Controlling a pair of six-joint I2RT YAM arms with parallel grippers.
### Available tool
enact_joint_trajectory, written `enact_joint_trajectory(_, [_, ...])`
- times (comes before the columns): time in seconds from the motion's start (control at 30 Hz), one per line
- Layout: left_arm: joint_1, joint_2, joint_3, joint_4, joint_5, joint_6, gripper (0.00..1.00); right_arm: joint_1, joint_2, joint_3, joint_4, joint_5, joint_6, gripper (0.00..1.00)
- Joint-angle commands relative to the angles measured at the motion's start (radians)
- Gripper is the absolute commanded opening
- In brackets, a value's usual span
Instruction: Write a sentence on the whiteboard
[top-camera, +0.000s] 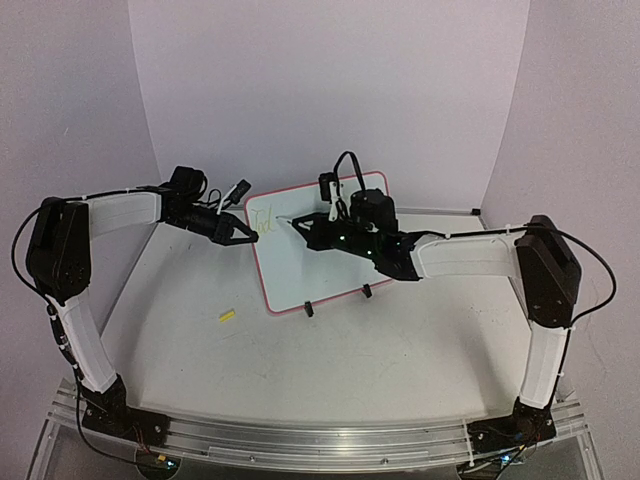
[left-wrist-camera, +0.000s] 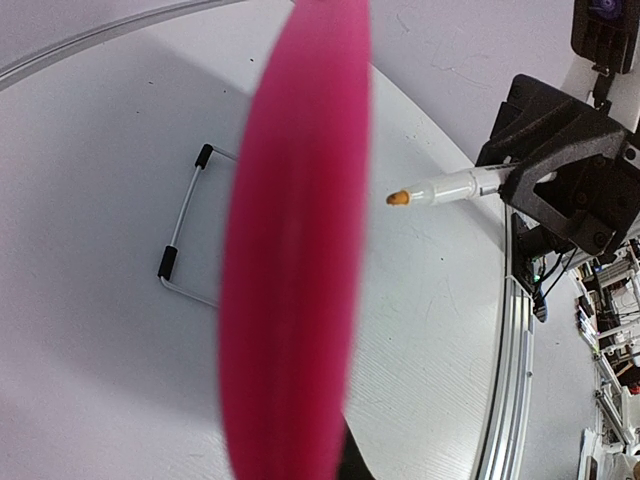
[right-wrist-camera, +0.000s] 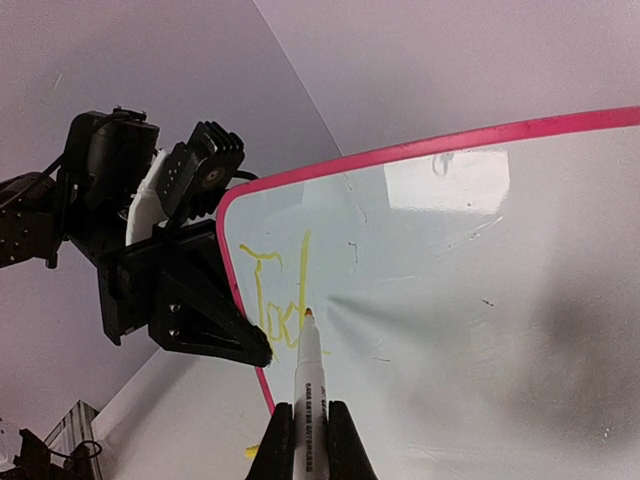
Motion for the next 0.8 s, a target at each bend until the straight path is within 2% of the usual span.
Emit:
enact_joint_trajectory(0.0, [-0.016, -0.010, 0.026, -0.047, -0.044, 0.037, 0.00, -0.011, 0.031, 0.040, 0.031, -0.012, 0.019, 0.00])
enact_joint_trajectory(0.77, [-0.016, -0.005, 0.028, -0.048, -0.045, 0.037, 0.00, -0.024, 0.090, 0.080, 0.026, -0.048, 0.024, 0.00])
